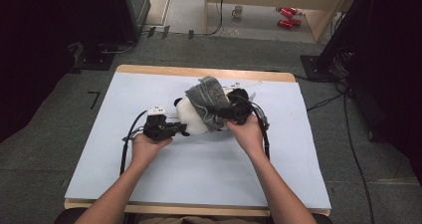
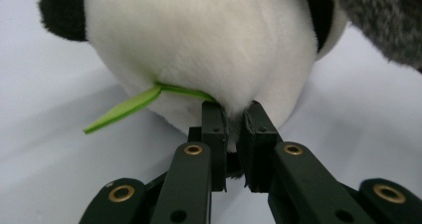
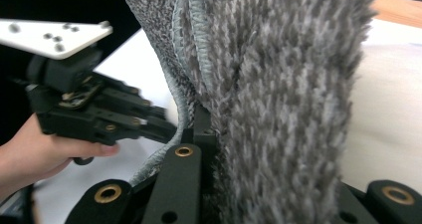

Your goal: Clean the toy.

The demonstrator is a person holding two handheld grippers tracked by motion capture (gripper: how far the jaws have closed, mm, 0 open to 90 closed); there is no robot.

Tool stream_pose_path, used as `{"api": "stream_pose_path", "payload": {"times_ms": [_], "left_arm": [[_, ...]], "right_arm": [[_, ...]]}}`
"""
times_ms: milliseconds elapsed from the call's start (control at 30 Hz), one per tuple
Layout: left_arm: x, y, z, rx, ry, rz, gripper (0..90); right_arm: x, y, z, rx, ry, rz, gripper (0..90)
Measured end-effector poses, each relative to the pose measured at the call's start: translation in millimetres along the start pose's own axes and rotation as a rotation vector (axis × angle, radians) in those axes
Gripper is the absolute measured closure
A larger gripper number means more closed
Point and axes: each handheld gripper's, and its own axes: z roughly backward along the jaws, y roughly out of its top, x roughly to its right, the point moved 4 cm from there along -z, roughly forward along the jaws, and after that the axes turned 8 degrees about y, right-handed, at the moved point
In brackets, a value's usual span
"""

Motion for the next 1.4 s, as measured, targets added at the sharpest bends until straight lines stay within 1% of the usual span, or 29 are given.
{"api": "stream_pose_path", "payload": {"times_ms": [33,67,100,167,233,300,367,400,433,467,500,567,600,667,767,833,933,1067,1233,1333,1400], "left_arm": [[2.2,1.6,4.6,0.006,-0.008,0.005,84.2],[4.8,2.6,9.1,0.016,-0.009,-0.001,84.8],[7.8,3.0,13.4,0.012,-0.012,-0.006,85.3],[10.0,2.3,17.3,0.004,-0.005,-0.011,85.9],[10.4,1.2,19.0,-0.007,-0.005,-0.008,86.2],[10.6,0.9,19.1,-0.004,-0.003,-0.001,86.3],[10.1,0.3,17.8,-0.014,0.005,-0.004,86.3],[9.0,-1.2,15.9,-0.027,0.010,-0.009,86.5],[8.0,-2.4,14.1,-0.033,0.012,-0.005,86.8],[7.1,-3.1,13.0,-0.033,0.009,-0.001,87.2],[6.4,-3.2,12.5,-0.031,0.007,0.002,87.5],[5.5,-3.0,12.4,-0.029,0.004,0.013,87.9],[4.7,-2.9,12.6,-0.029,0.006,0.012,88.0],[2.6,-3.2,12.7,-0.032,0.006,0.020,88.4],[-0.3,-4.6,12.5,-0.037,0.004,0.027,88.5],[-0.5,-4.2,12.2,-0.030,0.003,0.026,88.4],[-1.7,-4.7,11.6,-0.030,0.007,0.017,88.6],[-5.3,-5.2,12.1,-0.034,0.007,0.020,89.0],[-7.1,-6.1,11.8,-0.037,0.004,0.022,89.4],[-7.4,-6.3,11.5,-0.038,0.000,0.025,89.6],[-7.5,-6.4,11.3,-0.040,-0.001,0.027,89.6]], "right_arm": [[-6.8,1.2,-2.9,0.000,0.016,0.011,78.7],[-13.7,2.0,-6.0,-0.002,0.035,0.019,78.7],[-20.8,2.5,-9.5,-0.004,0.058,0.024,78.7],[-34.3,1.9,-19.3,-0.013,0.096,0.034,78.7],[-40.1,-0.9,-29.6,-0.030,0.113,0.034,78.7],[-38.9,-6.3,-42.2,-0.059,0.100,0.039,78.7],[-32.5,-12.5,-51.7,-0.086,0.072,0.039,78.7],[-28.0,-14.6,-53.8,-0.093,0.054,0.041,78.8],[-22.0,-15.9,-54.4,-0.094,0.055,0.030,78.7],[-17.9,-16.2,-53.5,-0.096,0.046,0.021,78.7],[-14.7,-16.0,-51.9,-0.093,0.031,0.027,78.7],[-10.8,-15.1,-47.6,-0.090,0.016,0.021,78.7],[-8.4,-14.5,-45.0,-0.090,0.002,0.027,78.7],[-2.2,-13.2,-38.9,-0.089,-0.039,0.038,78.6],[13.2,-12.6,-27.4,-0.082,-0.099,0.023,78.7],[24.3,-12.6,-18.7,-0.063,-0.098,-0.016,78.8],[35.3,-10.7,-5.7,-0.042,-0.106,-0.047,78.8],[48.3,-9.2,8.0,-0.014,-0.112,-0.079,78.8],[62.0,-10.7,20.6,0.009,-0.120,-0.116,78.6],[71.3,-13.4,26.3,0.024,-0.117,-0.146,78.4],[76.2,-15.2,29.9,0.030,-0.124,-0.163,78.4]]}}
